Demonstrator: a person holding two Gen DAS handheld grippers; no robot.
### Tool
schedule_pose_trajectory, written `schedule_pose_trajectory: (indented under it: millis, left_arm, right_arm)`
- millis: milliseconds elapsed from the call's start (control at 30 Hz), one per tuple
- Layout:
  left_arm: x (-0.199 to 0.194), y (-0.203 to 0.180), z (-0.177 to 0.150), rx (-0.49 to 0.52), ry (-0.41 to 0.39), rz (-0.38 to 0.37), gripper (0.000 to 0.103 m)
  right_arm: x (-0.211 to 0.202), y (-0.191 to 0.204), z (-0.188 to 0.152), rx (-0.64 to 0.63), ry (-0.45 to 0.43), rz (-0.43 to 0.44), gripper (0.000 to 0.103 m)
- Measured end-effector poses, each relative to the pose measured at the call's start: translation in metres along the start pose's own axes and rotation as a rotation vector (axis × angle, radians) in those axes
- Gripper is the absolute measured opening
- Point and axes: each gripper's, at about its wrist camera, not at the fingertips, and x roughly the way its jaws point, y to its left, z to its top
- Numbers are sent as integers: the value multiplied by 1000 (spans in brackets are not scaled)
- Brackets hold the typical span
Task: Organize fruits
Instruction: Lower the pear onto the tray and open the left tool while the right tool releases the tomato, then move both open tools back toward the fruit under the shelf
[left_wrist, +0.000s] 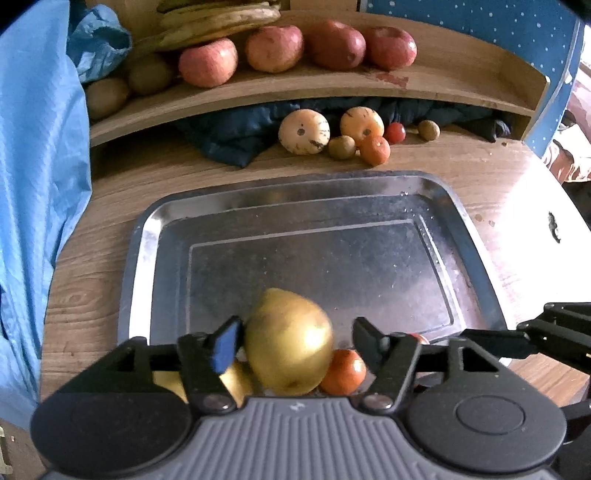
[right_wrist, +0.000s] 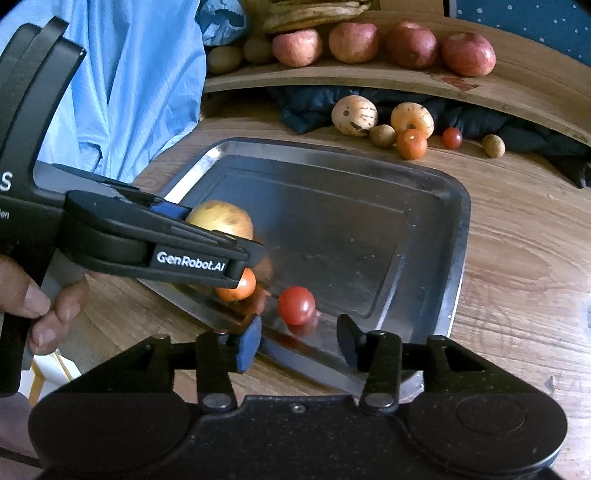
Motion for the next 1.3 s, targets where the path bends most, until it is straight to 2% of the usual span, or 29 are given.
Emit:
schedule_pose_trajectory:
  millis: [200,267,333,467,733,967,1300]
  left_arm:
    - [-17,3,-2,-18,-11,-30,85]
    - [-24,4,-3,-22,-22,-37,90]
    - [-32,6,-4,-30,-35,-32,97]
    - [-46,15,-8,-44,-55,-28,101]
    - [-66,31,-21,-13,-46,-8,103]
    - [-73,44,-30,9,-3,50,103]
    - [-75,60,-24,34,20,113,103]
  right_arm:
    - [-12,-2,-2,-12,-20,2,68]
    - [-16,-2,-3,-13,-26,3,81]
    - [-21,-3,-3,-11,-40,4,88]
    - [-27,-4,-3,-16,-50,-3,100]
    - [-31,-9,-3,-28,-40,-19,102]
    - [-30,-13,-3,-17,-20,-32,102]
    - [-27,-10,1,-15,-8,-39,102]
